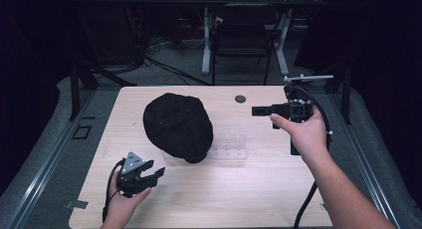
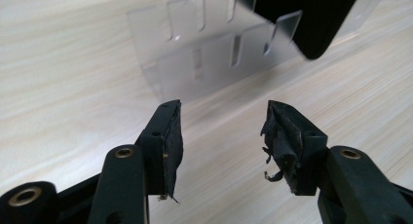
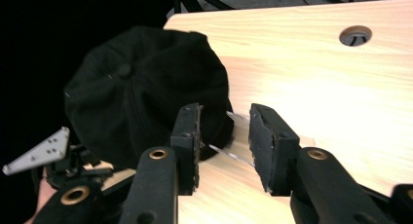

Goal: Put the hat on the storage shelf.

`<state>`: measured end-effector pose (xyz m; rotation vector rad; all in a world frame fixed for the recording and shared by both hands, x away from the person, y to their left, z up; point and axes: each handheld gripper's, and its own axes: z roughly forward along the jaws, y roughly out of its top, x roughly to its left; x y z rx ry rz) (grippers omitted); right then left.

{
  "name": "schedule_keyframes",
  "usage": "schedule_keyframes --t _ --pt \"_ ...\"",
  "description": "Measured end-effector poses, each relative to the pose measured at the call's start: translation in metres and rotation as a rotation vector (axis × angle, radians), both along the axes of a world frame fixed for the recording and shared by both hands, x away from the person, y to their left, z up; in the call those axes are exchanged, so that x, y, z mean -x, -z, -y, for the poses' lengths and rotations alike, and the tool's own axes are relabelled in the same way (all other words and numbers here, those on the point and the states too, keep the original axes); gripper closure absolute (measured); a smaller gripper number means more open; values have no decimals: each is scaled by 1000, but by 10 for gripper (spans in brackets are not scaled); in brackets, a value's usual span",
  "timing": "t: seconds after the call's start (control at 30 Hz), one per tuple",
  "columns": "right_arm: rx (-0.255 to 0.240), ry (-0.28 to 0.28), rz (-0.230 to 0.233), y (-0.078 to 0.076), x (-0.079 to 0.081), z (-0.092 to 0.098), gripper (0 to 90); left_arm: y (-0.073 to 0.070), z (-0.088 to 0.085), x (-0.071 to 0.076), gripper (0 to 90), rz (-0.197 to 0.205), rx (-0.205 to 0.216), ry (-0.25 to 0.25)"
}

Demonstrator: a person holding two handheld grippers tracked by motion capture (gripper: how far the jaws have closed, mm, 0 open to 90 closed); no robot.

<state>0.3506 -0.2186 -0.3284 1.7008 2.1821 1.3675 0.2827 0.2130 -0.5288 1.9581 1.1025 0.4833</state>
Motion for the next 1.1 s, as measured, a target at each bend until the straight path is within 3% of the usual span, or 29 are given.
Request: schedule_keyframes --t 0.2,0.43,0.6,0.67,0.87,0.9,1.1 --pt "54 15 42 17 15 7 596 10 -9 -2 466 -6 16 -21" --pt "136 41 59 56 32 17 577 20 -17 -1 459 -17 19 -32" --pt "151 58 66 79 42 20 551 22 -18 0 453 -24 35 -32" --pt "174 59 59 96 47 20 550 23 -18 0 451 -30 40 -27" --pt "211 87 61 124 53 24 551 24 -14 2 451 -25 36 -12" --pt "219 98 59 135 54 25 550 24 -13 2 443 -25 26 -12" --pt "244 111 66 155 58 28 539 23 -13 3 437 -14 45 -18"
